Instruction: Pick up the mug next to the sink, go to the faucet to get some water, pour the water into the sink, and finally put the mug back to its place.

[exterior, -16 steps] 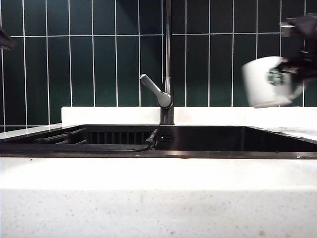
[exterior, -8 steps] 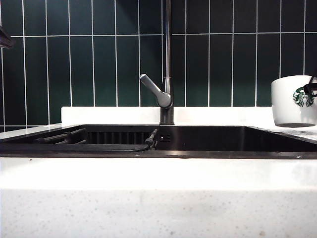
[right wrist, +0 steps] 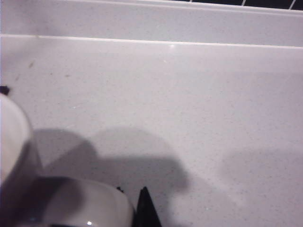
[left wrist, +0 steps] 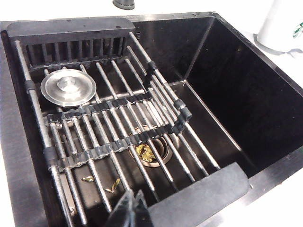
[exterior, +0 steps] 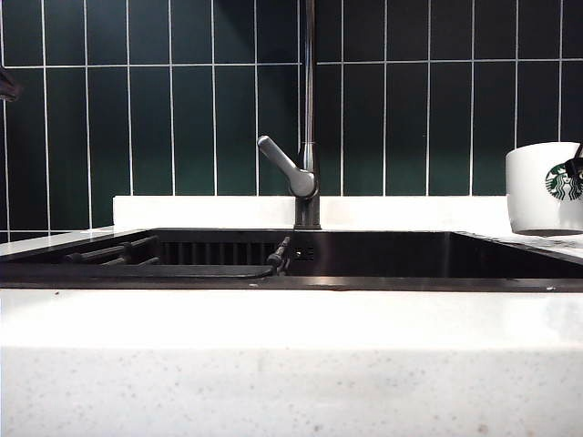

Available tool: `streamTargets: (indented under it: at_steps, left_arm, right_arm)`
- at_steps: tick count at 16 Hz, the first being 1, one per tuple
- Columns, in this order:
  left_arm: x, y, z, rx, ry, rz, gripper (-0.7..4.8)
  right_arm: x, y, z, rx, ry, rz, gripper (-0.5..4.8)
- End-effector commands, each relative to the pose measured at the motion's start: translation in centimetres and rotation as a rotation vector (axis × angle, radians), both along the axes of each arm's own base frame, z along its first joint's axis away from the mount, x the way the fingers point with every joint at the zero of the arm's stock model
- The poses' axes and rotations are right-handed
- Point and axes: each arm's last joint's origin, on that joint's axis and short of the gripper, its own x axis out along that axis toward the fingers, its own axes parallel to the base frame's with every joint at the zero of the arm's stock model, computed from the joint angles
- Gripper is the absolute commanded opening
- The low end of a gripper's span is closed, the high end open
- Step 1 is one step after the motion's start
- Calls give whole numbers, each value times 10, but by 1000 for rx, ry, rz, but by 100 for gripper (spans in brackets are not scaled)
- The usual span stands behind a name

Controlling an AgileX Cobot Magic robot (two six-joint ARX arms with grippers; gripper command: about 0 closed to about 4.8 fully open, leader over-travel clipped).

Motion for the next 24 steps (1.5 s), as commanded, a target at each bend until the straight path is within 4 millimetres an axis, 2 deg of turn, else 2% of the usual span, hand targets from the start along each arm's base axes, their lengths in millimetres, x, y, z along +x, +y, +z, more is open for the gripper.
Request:
streamTargets:
  at_steps: [1, 6, 7, 9, 10, 11, 13, 18, 21, 22, 23, 24]
  left_arm:
    - [0, 0, 1, 0, -14, -6, -6]
    - [0, 0, 1, 14, -24, -13, -6]
    - [0, 0, 1, 15, -25, -18, -6]
    - [0, 0, 1, 15, -25, -18, -6]
    - [0, 0, 1, 15, -25, -18, -6]
    - [0, 0, 1, 15, -25, -18, -6]
    - [0, 0, 1, 15, -26, -18, -6]
    - [0, 0, 1, 15, -26, -18, -6]
    - [0, 0, 1, 14, -26, -18, -6]
    - [0, 0, 1, 14, -26, -18, -6]
    - [-1, 0, 2, 13, -30, -18, -6]
    - [-2, 0, 3, 12, -39, -17, -6]
  right_arm:
    - [1, -1, 9, 0, -55, -5, 1]
    - [-1, -1, 3, -43, 24, -6, 25]
    - [-1, -1, 1, -46, 44, -24, 65]
    - [-4, -1, -4, -40, 101, -32, 98]
    - [-5, -1, -8, -34, 147, -41, 136]
    - [-7, -1, -10, -27, 182, -40, 141]
    - [-11, 0, -12, -15, 228, -39, 140]
    - [-24, 3, 10, -12, 202, -42, 140]
    - [-30, 4, 16, 38, 197, -57, 139]
    - [-32, 5, 18, 38, 195, -56, 136]
    - [-36, 6, 25, 42, 183, -42, 102]
    - [-41, 7, 31, 56, 169, -29, 102]
